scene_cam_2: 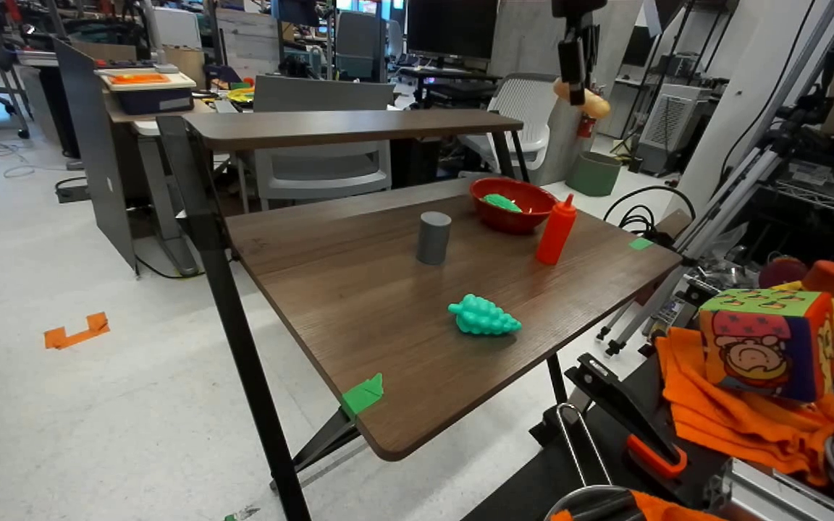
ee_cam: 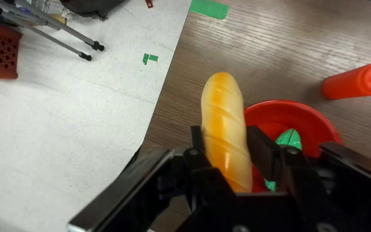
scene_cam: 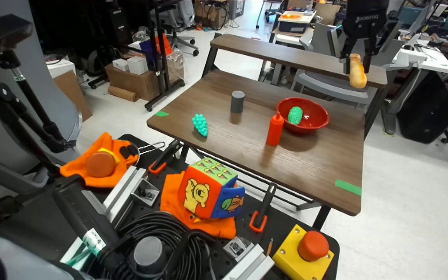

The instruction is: Move the bread to the left

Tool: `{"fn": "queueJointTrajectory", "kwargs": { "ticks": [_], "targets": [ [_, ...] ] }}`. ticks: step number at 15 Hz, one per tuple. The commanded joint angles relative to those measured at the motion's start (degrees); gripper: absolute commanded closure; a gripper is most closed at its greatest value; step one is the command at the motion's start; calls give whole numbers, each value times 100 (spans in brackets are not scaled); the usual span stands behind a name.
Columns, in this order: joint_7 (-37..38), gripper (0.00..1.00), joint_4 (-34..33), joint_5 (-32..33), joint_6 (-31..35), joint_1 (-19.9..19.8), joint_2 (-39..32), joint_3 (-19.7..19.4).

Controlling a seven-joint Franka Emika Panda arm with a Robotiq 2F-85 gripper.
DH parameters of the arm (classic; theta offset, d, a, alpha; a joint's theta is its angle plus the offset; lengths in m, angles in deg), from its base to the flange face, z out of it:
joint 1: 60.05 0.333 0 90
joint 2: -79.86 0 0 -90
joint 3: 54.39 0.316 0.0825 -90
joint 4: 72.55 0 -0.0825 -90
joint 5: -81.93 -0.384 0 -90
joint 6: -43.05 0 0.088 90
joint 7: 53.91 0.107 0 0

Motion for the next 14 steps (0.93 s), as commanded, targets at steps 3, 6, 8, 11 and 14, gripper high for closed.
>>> {"fn": "queueJointTrajectory", "kwargs": {
  "ticks": [3,6,8,11,14],
  "targets": [
    [-161,86,2011,809,308,445,1360,328],
    [341,86,2977,718,237,699,1840,553],
    [763,86,3614,617,199,871,2095,710],
    [1131,86,4073,461,215,1047,2166,928],
    [1493,86,4194,416,506,1136,2069,1030]
  ]
}}
